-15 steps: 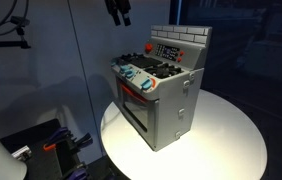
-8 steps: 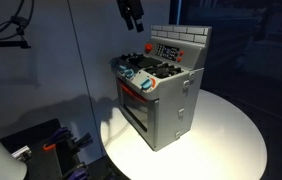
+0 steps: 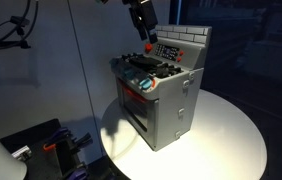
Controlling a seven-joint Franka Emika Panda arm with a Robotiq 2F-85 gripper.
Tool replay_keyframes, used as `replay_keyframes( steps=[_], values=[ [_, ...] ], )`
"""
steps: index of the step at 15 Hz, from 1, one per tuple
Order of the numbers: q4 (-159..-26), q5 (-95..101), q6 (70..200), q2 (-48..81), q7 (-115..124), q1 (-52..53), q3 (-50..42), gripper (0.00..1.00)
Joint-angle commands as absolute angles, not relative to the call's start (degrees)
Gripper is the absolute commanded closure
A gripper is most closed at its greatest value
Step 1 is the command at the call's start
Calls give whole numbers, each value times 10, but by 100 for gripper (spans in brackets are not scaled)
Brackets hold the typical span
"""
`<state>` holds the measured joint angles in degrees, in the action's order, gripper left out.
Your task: Push the top right button on the toy stove
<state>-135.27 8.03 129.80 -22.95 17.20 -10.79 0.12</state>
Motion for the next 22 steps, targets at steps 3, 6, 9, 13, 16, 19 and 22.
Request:
replay_keyframes(
  steps=[3, 6, 9, 13, 16, 19, 22],
  values=[
    [-1354, 91, 1299, -229, 181, -108, -3, 0],
    [-1354, 91, 1299, -228, 181, -107, -3, 0],
    [-1354, 91, 1299, -228, 180, -106, -3, 0],
    [-1354, 90, 1299, -228, 180, -106, -3, 0],
    [-1337, 96, 1284, -219, 198, -111, 4, 0],
    [-1315, 91, 1282, -200, 209, -112, 3, 0],
    [-1289, 85, 1284, -170, 227, -110, 0, 0]
  ],
)
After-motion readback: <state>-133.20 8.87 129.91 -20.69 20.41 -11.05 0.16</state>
